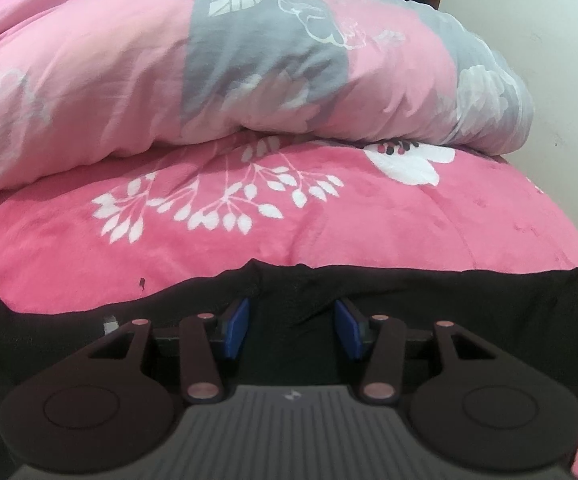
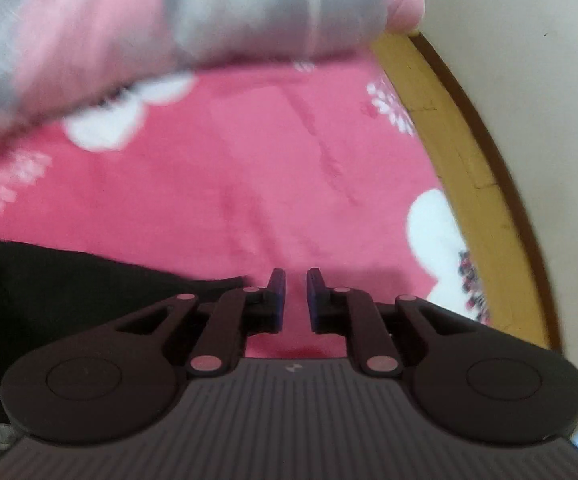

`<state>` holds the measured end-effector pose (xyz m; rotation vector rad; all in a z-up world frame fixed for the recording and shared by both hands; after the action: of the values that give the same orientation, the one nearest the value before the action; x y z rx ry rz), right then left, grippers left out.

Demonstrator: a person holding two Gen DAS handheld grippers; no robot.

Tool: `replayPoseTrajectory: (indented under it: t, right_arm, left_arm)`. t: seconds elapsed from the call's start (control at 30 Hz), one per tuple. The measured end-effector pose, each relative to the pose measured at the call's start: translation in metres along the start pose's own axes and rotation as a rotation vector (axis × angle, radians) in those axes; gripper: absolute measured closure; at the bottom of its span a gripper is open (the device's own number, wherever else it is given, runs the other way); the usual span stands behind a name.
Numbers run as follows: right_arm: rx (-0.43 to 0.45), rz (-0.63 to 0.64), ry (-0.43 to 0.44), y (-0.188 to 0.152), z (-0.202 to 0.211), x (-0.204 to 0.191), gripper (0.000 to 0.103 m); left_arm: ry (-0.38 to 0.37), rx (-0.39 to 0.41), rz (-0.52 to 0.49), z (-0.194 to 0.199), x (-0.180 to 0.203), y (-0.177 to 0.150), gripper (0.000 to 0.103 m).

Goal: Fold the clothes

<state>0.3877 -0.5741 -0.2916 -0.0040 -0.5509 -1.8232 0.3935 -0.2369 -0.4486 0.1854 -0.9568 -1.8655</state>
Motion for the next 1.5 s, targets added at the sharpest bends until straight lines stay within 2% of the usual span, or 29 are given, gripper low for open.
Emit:
replayPoseTrajectory:
  t: [0.07,0.13,0.23,0.27,0.37,0.47,0.67,0.77,0.9,0.97,1.03,1.13,1.23,1.3,1.4,1.43,1.5]
  right_arm:
    - [0.0,-0.011,0.07,-0.022,0.02,-0.01,0.092]
    - [-0.009,0.042,0.114,-0.054,0.025,-0.039,0.092]
    - [-0.008,0.133,0.145,-0.089,0.006,-0.081,0.094]
    - [0.007,0.179,0.109,-0.096,-0.005,-0.087,0.095]
    - [-0.049,0.235,-0.071,-0.113,-0.046,-0.072,0.095]
    - [0.0,0.279,-0.232,-0.107,-0.033,-0.062,0.093]
    - [0.041,0.309,-0.129,-0.103,-0.018,-0.078,0.093]
    - [-0.105,0.269,-0.118,-0.113,-0.036,-0.066,0.095]
    - [-0.023,0.18,-0.064,-0.074,-0.004,-0.053,0.093]
    - [-0.002,0.139,-0.015,-0.045,-0.002,-0.054,0.092]
    - [-0.037,0.081,0.035,-0.014,-0.019,-0.056,0.092]
    - [-0.108,0.063,0.068,0.014,-0.056,-0.06,0.092]
    - [-0.138,0.024,0.083,0.029,-0.088,-0.055,0.093]
    - [-0.144,-0.019,0.091,0.035,-0.106,-0.05,0.096]
    - [-0.088,-0.11,0.08,0.042,-0.096,-0.032,0.094]
    - [-0.072,-0.108,0.092,0.044,-0.089,-0.029,0.094]
    - [-0.103,-0.056,0.162,0.036,-0.076,-0.038,0.094]
  left_arm:
    - [-0.002,0.007,0.014,0.009,0.003,-0.001,0.053]
    - [-0.027,0.003,0.024,0.018,0.01,-0.005,0.052]
    - [-0.068,-0.019,-0.011,0.027,0.025,-0.017,0.05]
    - [-0.076,-0.029,-0.037,0.029,0.031,-0.022,0.05]
    - [-0.064,-0.068,-0.084,0.023,0.036,-0.038,0.05]
    - [-0.062,-0.071,-0.077,0.022,0.032,-0.043,0.05]
    - [-0.088,-0.068,-0.07,0.033,0.041,-0.04,0.05]
    - [-0.13,-0.068,-0.093,0.04,0.057,-0.042,0.05]
    - [-0.266,-0.078,-0.163,0.046,0.097,-0.051,0.05]
    - [-0.342,-0.106,-0.226,0.042,0.125,-0.06,0.05]
    - [-0.417,-0.138,-0.295,0.034,0.153,-0.07,0.051]
    - [-0.471,-0.14,-0.371,0.017,0.19,-0.081,0.052]
    - [-0.45,-0.141,-0.437,-0.003,0.211,-0.088,0.052]
    - [-0.461,-0.182,-0.423,-0.013,0.216,-0.096,0.052]
    - [-0.485,-0.218,-0.415,-0.017,0.221,-0.107,0.053]
    - [-0.488,-0.217,-0.431,-0.014,0.223,-0.11,0.053]
    - [-0.495,-0.216,-0.463,-0.009,0.226,-0.117,0.053]
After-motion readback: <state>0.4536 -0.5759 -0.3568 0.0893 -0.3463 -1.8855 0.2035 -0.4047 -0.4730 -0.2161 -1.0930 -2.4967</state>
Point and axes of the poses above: each gripper's, at about its wrist camera, not at the fingertips, and z roughly against the way its jaws point, x to its right, y to its top, the point moved 5 cm from there along -z, roughly the way its jaws point, and after that the axes turned 15 degrees about -y, right-handed, at the moved point
